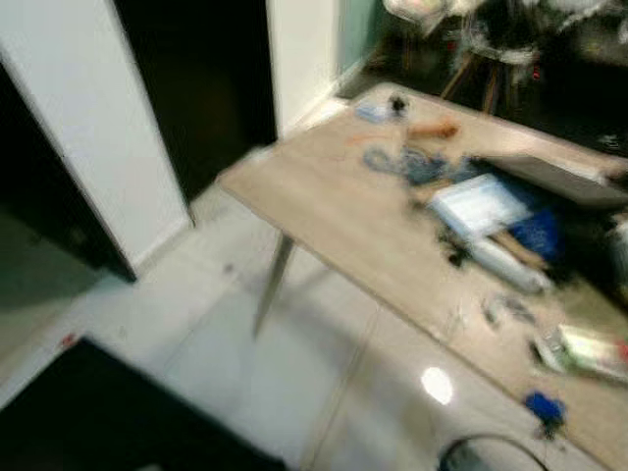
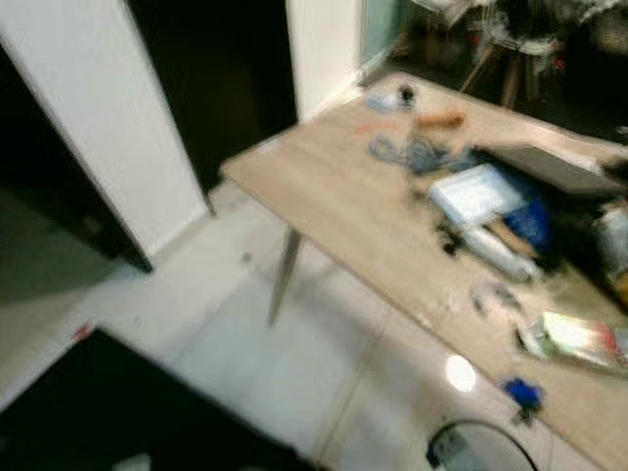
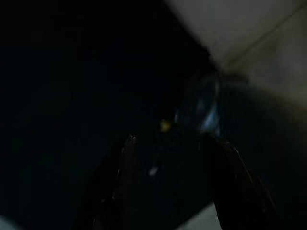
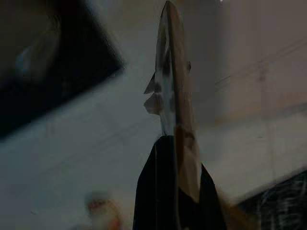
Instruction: Picking trash to rubbish bin
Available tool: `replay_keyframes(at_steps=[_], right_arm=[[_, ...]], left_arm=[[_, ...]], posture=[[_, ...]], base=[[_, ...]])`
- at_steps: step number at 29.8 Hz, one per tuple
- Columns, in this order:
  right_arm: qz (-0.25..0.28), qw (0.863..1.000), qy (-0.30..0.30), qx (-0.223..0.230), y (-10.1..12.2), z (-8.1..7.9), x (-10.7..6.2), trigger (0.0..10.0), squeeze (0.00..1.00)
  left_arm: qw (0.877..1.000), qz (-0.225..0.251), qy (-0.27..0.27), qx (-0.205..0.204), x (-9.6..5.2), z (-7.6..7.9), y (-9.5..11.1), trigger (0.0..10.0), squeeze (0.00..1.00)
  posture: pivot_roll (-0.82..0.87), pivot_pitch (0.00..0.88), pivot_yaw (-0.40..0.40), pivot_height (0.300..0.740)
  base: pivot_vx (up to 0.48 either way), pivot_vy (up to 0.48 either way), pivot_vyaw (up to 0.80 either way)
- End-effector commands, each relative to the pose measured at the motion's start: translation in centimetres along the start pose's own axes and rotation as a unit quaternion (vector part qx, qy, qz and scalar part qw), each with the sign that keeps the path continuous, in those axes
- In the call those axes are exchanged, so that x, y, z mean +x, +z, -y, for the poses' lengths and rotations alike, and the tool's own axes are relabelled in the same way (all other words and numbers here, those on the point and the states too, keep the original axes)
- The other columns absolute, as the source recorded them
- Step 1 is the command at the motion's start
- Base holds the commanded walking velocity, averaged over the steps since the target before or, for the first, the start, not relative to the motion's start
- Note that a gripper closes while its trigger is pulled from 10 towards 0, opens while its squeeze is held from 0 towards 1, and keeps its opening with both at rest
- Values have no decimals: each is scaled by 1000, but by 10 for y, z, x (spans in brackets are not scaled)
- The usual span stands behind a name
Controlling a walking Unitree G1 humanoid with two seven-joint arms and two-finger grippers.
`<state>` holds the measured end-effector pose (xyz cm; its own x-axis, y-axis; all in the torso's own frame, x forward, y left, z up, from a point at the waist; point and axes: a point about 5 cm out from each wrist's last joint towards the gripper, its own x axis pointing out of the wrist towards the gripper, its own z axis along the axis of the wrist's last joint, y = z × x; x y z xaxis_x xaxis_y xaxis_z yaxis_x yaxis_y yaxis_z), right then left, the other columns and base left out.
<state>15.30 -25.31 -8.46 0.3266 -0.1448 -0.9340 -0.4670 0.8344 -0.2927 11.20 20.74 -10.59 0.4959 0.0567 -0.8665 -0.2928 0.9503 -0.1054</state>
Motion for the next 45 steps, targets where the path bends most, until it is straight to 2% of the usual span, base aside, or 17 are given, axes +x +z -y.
replay_keyframes(at_steps=[1, 4, 9, 12, 16, 23, 24, 32, 33, 36, 39, 44, 45], right_arm=[[28, 999, -22, 9, 12, 3, 0, 10000, 0], [55, 997, -46, 29, 27, 14, -2, 10000, 0], [74, 996, -44, 38, 44, 17, -3, 10000, 0], [75, 996, -41, 37, 48, 14, -3, 10000, 0], [80, 996, -22, 37, 52, 2, -1, 10000, 0], [81, 996, -1, 26, 53, -11, 0, 10000, 0], [81, 996, 5, 23, 53, -16, 0, 10000, 0], [79, 997, 24, 3, 53, -24, 1, 10000, 0], [76, 997, 27, -11, 51, -26, 1, 10000, 0], [74, 997, 31, -17, 51, -27, 1, 10000, 0], [77, 996, 39, -32, 53, -30, 1, 10000, 0], [83, 996, 35, -17, 56, -28, 1, 10000, 0], [82, 996, 36, -15, 55, -29, 1, 10000, 0]], left_arm=[[1000, 13, -8, 3, 3, 6, 9, 10000, 0], [1000, 12, -11, 13, 3, 7, 11, 10000, 0], [1000, -2, -10, 22, 2, 7, 4, 10000, 0], [1000, -5, -7, 15, 2, 8, 1, 10000, 0], [1000, -12, -2, 17, 1, 5, -3, 10000, 0], [1000, 7, 10, 17, 1, -4, 9, 10000, 0], [1000, 17, 13, 16, 1, -8, 14, 10000, 0], [999, 24, 36, 8, -2, -23, 15, 10000, 0], [999, 23, 46, 3, -4, -26, 11, 10000, 0], [998, 19, 53, -2, -5, -28, 6, 10000, 0], [998, 1, 59, -6, -9, -31, -8, 10000, 0], [998, -13, 58, 4, -10, -31, -14, 10000, 0], [998, -8, 55, 7, -9, -29, -10, 10000, 0]], posture=[[35, 23, -20, 740], [31, 13, -16, 740], [32, 1, -18, 740], [38, 0, -16, 740], [36, 0, -6, 740], [61, 16, -3, 740], [69, 17, -2, 740], [104, 36, -17, 740], [127, 32, -29, 740], [130, 31, -35, 740], [108, 32, -22, 740], [105, 31, -3, 740], [116, 31, -3, 740]], base=[[0, 0, 794], [0, 0, 794], [0, 0, 794], [0, 0, 794], [0, 0, 794], [0, 0, 794], [0, 0, 794], [0, 0, 794], [0, 0, 794], [0, 0, 794], [0, 0, 794], [0, 0, 794], [0, 0, 794]])
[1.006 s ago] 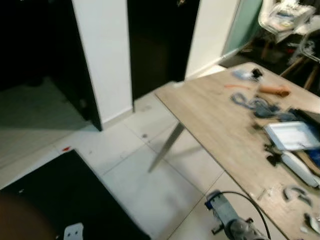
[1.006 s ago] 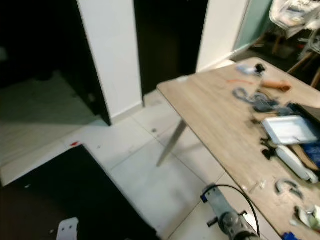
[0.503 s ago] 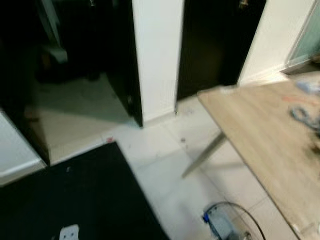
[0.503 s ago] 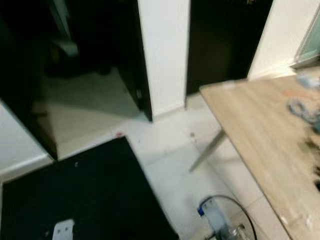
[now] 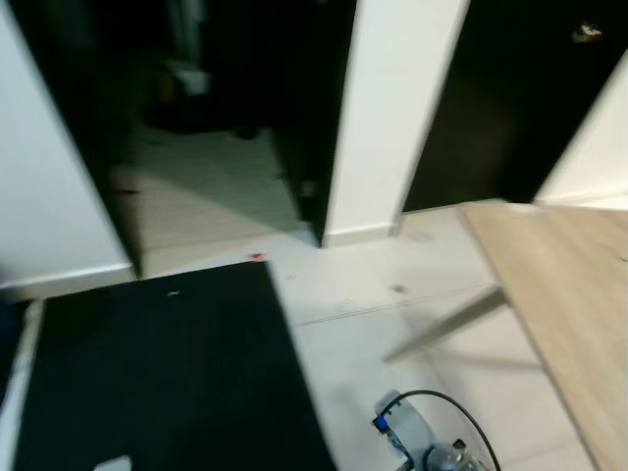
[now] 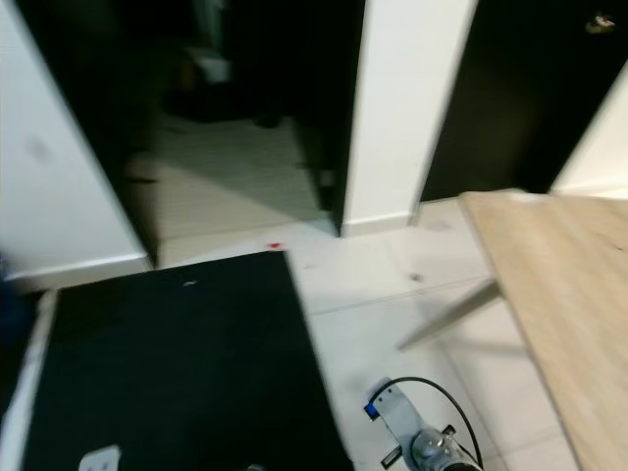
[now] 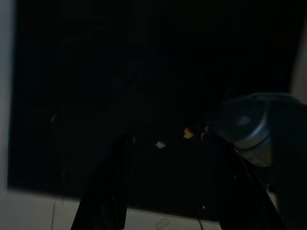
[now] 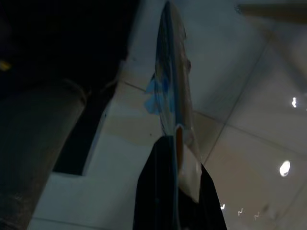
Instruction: Picking trash to rubbish bin
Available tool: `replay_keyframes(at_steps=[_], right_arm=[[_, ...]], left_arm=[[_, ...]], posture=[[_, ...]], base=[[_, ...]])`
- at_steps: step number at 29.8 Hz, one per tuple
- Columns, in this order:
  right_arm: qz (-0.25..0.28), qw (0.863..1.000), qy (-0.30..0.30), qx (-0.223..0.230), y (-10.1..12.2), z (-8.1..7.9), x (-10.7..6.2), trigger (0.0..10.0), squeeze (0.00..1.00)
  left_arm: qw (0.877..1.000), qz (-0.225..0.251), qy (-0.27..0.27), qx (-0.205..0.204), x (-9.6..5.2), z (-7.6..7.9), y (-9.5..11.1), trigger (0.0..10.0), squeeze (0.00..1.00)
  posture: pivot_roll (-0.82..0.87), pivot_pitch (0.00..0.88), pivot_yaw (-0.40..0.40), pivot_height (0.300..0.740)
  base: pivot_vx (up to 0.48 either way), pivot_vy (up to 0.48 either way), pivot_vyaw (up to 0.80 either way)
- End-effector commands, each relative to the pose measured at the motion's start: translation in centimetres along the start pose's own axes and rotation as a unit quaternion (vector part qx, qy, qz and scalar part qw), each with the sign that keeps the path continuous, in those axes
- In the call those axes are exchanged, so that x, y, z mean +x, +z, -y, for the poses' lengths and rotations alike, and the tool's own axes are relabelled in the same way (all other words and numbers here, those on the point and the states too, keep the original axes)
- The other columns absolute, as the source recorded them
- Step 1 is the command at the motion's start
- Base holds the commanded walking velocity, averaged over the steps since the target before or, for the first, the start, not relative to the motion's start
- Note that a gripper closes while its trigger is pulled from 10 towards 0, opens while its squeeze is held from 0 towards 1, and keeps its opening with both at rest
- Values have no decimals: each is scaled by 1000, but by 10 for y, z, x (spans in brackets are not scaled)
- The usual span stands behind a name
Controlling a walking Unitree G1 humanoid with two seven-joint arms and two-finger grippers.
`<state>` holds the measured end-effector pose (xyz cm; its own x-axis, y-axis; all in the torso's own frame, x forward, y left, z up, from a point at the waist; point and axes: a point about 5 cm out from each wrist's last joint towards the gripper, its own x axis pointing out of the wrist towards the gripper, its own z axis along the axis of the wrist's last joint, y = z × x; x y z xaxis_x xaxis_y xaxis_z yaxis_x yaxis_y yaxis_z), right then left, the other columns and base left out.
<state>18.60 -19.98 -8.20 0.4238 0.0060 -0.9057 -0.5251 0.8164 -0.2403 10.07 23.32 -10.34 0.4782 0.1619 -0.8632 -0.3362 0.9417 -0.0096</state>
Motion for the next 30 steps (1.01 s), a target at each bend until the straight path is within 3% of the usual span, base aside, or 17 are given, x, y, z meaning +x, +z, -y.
replay_keyframes(at_steps=[1, 6, 14, 30], right_arm=[[-4, 1000, 2, 4, -2, -2, 0, 10000, 0], [-6, 1000, 23, -13, -1, -14, 2, 10000, 0], [7, 1000, 26, -16, 9, -16, 2, 10000, 0], [-2, 999, 30, -25, 3, -16, 2, 10000, 0]], left_arm=[[1000, -12, -1, 7, -1, -1, -6, 10000, 0], [1000, 14, -5, 10, 3, 2, 12, 10000, 0], [1000, 0, -5, 23, 2, 2, 5, 10000, 0], [1000, -13, 0, 19, -1, 0, -6, 10000, 0]], posture=[[127, 32, -9, 740], [137, 25, -12, 740], [129, 21, -1, 740], [156, 35, -13, 740]], base=[[0, 0, 794], [0, 0, 794], [0, 0, 794], [0, 0, 794]])
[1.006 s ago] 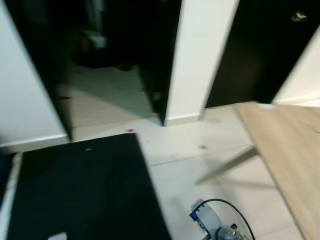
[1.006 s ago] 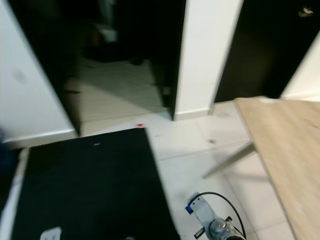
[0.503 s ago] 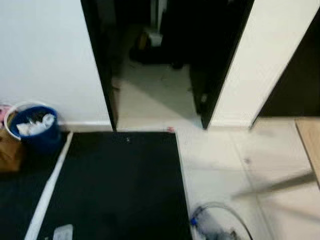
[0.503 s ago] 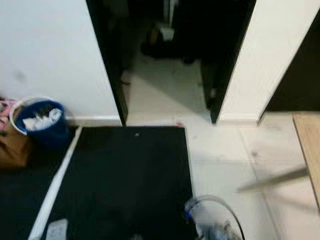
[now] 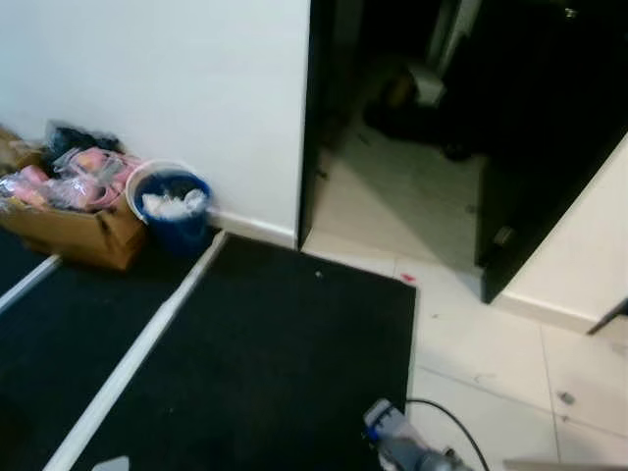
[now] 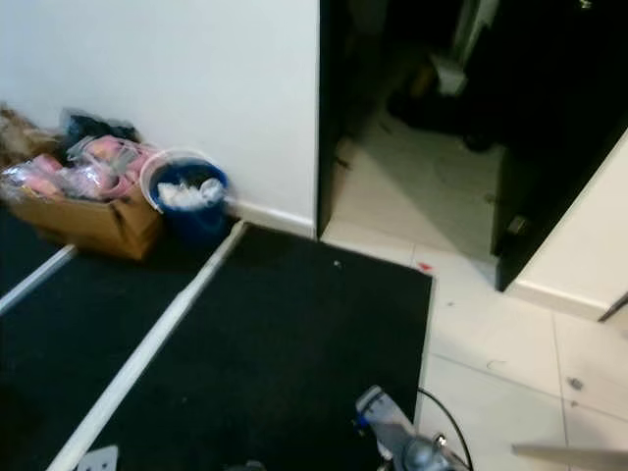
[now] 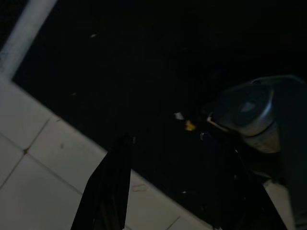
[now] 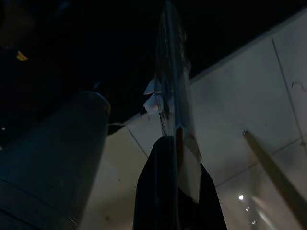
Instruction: Picking trash to rubbish bin
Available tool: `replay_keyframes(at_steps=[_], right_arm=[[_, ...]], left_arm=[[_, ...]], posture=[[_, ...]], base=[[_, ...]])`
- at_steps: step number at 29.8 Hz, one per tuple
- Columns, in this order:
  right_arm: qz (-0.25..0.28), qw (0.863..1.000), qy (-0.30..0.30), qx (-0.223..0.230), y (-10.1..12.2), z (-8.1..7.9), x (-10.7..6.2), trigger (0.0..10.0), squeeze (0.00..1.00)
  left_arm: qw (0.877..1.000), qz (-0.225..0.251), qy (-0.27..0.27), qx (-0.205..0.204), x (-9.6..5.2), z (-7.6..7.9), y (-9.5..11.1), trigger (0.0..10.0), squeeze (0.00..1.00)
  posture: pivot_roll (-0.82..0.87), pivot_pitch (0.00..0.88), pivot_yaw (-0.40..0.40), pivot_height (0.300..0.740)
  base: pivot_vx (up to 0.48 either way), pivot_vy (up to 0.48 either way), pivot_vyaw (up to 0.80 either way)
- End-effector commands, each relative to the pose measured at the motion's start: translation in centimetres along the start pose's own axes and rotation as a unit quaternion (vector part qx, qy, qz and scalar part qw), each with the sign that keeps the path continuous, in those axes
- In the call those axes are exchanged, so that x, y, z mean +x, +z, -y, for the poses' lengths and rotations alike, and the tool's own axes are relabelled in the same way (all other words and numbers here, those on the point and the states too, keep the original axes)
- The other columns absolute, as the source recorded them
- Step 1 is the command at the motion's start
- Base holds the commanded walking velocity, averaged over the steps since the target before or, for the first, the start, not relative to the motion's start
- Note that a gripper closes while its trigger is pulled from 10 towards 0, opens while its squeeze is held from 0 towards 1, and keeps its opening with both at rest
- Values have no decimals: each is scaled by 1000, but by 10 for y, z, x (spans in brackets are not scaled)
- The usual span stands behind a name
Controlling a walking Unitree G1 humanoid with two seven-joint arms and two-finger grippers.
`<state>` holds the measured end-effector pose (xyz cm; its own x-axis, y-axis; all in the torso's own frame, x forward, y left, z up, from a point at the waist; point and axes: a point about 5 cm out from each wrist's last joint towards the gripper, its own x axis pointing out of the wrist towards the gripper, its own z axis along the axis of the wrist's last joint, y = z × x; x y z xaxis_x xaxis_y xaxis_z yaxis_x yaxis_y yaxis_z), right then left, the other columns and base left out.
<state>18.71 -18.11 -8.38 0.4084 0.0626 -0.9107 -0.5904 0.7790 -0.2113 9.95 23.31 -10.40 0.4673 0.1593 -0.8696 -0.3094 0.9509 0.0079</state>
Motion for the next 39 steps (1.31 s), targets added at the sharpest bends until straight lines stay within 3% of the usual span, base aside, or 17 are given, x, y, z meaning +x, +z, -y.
replay_keyframes(at_steps=[1, 18, 39], right_arm=[[-13, 1000, 3, 5, -8, -1, 0, 10000, 0], [-11, 1000, 9, -9, -6, -2, 0, 10000, 0], [-10, 1000, 9, -1, -7, -4, 0, 10000, 0]], left_arm=[[1000, -6, 0, 2, -1, 0, -4, 10000, 0], [1000, -17, 3, -15, -4, 3, -17, 10000, 0], [1000, -17, 21, 2, -3, -1, -15, 10000, 0]], posture=[[156, 35, -13, 740], [176, 47, -28, 740], [168, 45, -26, 740]], base=[[0, 0, 794], [0, 0, 794], [0, 0, 794]])
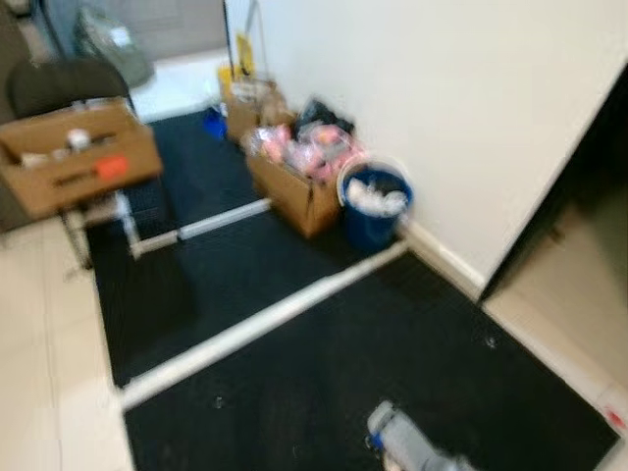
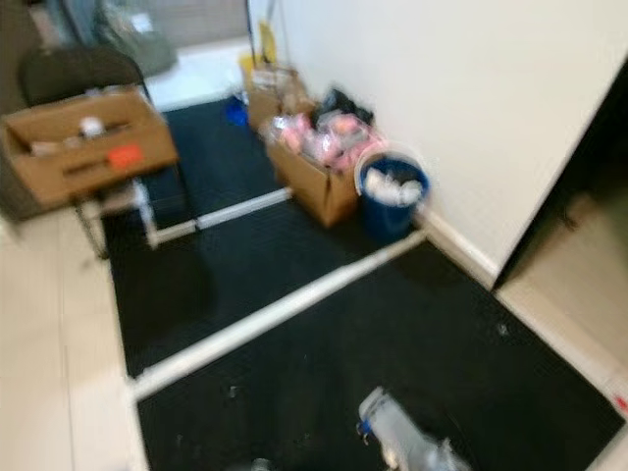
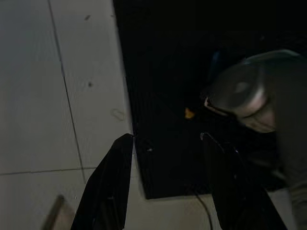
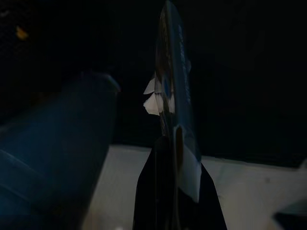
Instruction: Picking trash to rubbish bin
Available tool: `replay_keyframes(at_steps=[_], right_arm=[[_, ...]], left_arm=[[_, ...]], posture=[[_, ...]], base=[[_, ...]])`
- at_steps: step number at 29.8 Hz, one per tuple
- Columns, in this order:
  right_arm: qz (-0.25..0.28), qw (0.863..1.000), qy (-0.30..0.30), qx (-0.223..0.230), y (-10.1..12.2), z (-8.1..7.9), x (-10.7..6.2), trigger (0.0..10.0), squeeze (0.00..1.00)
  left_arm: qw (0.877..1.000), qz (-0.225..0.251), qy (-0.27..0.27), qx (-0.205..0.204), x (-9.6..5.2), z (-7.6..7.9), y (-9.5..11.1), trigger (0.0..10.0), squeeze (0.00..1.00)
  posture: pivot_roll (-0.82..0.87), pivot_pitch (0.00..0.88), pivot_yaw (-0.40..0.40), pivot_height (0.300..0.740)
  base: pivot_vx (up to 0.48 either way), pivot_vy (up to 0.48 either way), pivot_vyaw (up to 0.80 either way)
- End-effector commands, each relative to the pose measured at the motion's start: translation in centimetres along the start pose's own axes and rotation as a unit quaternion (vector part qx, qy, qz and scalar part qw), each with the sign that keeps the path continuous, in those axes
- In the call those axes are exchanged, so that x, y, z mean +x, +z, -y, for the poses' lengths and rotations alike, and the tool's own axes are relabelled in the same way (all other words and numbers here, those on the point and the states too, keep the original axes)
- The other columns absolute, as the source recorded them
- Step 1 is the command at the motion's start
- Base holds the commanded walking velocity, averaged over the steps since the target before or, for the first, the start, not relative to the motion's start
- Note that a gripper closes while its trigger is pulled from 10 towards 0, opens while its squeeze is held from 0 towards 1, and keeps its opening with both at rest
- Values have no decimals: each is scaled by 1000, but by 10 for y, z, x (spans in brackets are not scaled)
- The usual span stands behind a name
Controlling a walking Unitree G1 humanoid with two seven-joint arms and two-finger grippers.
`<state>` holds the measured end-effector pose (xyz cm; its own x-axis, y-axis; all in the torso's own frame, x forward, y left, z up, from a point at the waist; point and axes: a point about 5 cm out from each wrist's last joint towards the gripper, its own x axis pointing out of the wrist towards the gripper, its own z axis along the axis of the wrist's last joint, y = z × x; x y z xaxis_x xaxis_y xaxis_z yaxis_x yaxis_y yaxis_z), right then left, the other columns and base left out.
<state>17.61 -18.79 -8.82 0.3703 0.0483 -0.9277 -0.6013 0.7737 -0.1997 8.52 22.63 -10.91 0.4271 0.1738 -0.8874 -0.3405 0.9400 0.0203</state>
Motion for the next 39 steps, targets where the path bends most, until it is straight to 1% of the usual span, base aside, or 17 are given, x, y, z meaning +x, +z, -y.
replay_keyframes(at_steps=[1, 6, 12, 31, 33, 39], right_arm=[[11, 1000, 1, 4, 6, -2, 1, 10000, 0], [13, 1000, 1, 10, 7, -2, 1, 10000, 0], [20, 1000, 0, 21, 10, -2, 1, 10000, 0], [21, 1000, 1, 23, 8, -2, 1, 10000, 0], [25, 999, 0, 28, 9, -2, 1, 10000, 0], [28, 999, -4, 40, 9, -1, 0, 10000, 0]], left_arm=[[1000, 2, 15, 16, 0, -5, 2, 10000, 0], [999, 1, 34, 24, -1, -10, 2, 10000, 0], [999, 1, 35, 22, -1, -11, 1, 10000, 0], [999, -1, 31, 18, 0, -11, 3, 10000, 0], [999, -2, 28, 16, 0, -10, 3, 10000, 0], [1000, -3, 21, 10, 0, -9, 2, 10000, 0]], posture=[[168, 45, -26, 740], [175, 44, -27, 740], [175, 44, -27, 740], [175, 36, -23, 740], [174, 35, -24, 740], [172, 37, -27, 740]], base=[[0, 0, 794], [0, 0, 794], [0, 0, 794], [0, 0, 793], [0, 0, 625], [92, 0, 0]])
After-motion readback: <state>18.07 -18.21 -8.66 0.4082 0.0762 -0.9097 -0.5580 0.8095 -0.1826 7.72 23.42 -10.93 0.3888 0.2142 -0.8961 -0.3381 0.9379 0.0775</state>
